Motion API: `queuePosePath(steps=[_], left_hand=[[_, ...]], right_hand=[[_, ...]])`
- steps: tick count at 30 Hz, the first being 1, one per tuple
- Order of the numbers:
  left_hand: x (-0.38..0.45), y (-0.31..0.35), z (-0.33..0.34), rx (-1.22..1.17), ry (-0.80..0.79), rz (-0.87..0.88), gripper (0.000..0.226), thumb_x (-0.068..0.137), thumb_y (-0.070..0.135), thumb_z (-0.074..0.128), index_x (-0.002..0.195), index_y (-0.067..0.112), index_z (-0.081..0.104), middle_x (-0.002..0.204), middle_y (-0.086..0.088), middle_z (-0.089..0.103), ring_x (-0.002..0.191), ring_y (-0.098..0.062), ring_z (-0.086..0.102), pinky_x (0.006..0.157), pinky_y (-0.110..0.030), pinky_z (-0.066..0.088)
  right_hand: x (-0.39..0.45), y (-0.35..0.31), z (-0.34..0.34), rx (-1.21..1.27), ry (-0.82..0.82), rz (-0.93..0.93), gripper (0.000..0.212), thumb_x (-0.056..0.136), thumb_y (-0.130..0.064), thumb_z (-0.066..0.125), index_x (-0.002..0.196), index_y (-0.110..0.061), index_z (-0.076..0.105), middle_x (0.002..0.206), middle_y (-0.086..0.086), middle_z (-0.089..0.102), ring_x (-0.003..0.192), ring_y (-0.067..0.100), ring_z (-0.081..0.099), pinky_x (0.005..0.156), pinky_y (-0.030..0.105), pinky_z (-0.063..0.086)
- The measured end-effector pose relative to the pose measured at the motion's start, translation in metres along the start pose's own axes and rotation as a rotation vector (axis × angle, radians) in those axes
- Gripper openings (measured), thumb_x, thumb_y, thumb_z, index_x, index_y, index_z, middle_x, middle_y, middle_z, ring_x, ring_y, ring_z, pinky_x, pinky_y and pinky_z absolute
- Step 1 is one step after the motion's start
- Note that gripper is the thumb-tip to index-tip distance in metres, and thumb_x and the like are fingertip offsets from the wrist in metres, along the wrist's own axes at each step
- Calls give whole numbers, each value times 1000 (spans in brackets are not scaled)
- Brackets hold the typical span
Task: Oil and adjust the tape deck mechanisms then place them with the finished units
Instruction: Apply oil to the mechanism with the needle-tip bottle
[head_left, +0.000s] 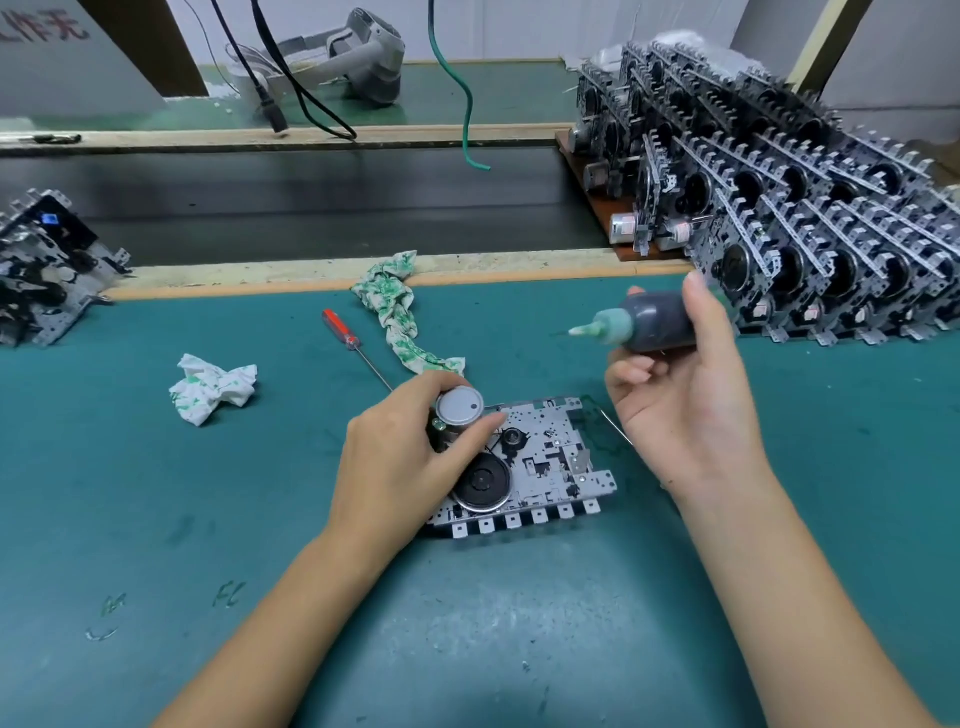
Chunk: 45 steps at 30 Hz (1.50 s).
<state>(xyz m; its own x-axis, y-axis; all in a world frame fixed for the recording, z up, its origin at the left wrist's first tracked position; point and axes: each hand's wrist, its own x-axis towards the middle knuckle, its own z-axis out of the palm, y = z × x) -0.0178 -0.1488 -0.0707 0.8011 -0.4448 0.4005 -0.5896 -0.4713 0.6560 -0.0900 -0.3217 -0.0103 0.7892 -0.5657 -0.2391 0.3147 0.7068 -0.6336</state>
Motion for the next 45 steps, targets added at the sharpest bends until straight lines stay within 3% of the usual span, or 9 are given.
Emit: queuePosePath(steps=[5, 10, 13, 17, 23, 27, 34, 39, 45], left_hand=[[7, 10, -3, -471, 12, -427, 6, 86, 30, 66, 85, 25, 68, 79, 10, 70, 73, -11, 64, 72, -27, 49], [3, 21, -1, -1586, -264, -918, 24, 86, 6, 49, 98, 0, 68, 98, -26, 65, 79, -28, 66, 78, -50, 55], [-2, 30, 3, -1973, -559, -698, 31, 92, 7, 40, 101, 1, 69, 66, -1, 46, 54, -4, 24, 55, -8, 44], [-9, 26, 10, -1818, -491, -776, 19, 80, 13, 58, 63, 16, 67, 58, 6, 47, 56, -5, 9, 53, -12, -4], [-18, 22, 11, -1826, -419, -843, 59, 60, 12, 80, 40, 24, 26, 37, 5, 14, 38, -7, 10, 62, -21, -14], [-15, 28, 10, -1735, -295, -908, 31, 73, 18, 52, 48, 24, 36, 38, 6, 9, 56, -5, 8, 61, -22, -1], [-15, 28, 11, -1833, -199, -967, 63, 61, 4, 65, 63, 31, 7, 32, 7, 25, 40, -6, 7, 54, -21, 8], [-12, 32, 5, -2039, -436, -740, 18, 64, -4, 81, 73, 2, 67, 59, -9, 65, 57, -22, 63, 101, -47, 40], [-11, 30, 9, -1881, -339, -948, 35, 78, 13, 42, 72, 0, 74, 77, -17, 69, 64, -27, 69, 71, -49, 55]], right_hand=[[-9, -5, 6, 204, -85, -72, 33, 65, -40, 68, 83, -14, 57, 73, -4, 53, 48, 3, 36, 38, 11, 34], [-27, 25, 19, 101, -123, -32, 32, 67, -48, 60, 60, -19, 70, 58, -5, 54, 41, 2, 38, 32, 12, 31], [-33, 43, 21, -35, -141, -65, 33, 73, -48, 59, 67, -17, 67, 58, -3, 53, 45, 5, 42, 33, 14, 30], [-36, 48, 20, -133, -83, -115, 38, 65, -50, 65, 78, -15, 61, 60, -5, 59, 50, 5, 53, 37, 15, 36], [-39, 51, 19, -210, -59, -134, 21, 71, -38, 59, 77, -19, 61, 62, -10, 61, 57, 3, 59, 51, 18, 47], [-40, 52, 20, -232, -96, -164, 19, 73, -35, 57, 61, -27, 69, 61, -11, 60, 56, 1, 57, 49, 16, 46], [-40, 54, 20, -276, -135, -201, 19, 74, -31, 57, 61, -34, 70, 61, -13, 62, 57, -1, 57, 52, 16, 45], [-40, 54, 19, -261, -154, -206, 20, 75, -30, 57, 61, -32, 70, 62, -13, 61, 57, 0, 56, 53, 16, 45], [-40, 53, 19, -237, -166, -202, 21, 75, -29, 56, 60, -30, 70, 61, -13, 61, 56, -1, 56, 51, 15, 46]])
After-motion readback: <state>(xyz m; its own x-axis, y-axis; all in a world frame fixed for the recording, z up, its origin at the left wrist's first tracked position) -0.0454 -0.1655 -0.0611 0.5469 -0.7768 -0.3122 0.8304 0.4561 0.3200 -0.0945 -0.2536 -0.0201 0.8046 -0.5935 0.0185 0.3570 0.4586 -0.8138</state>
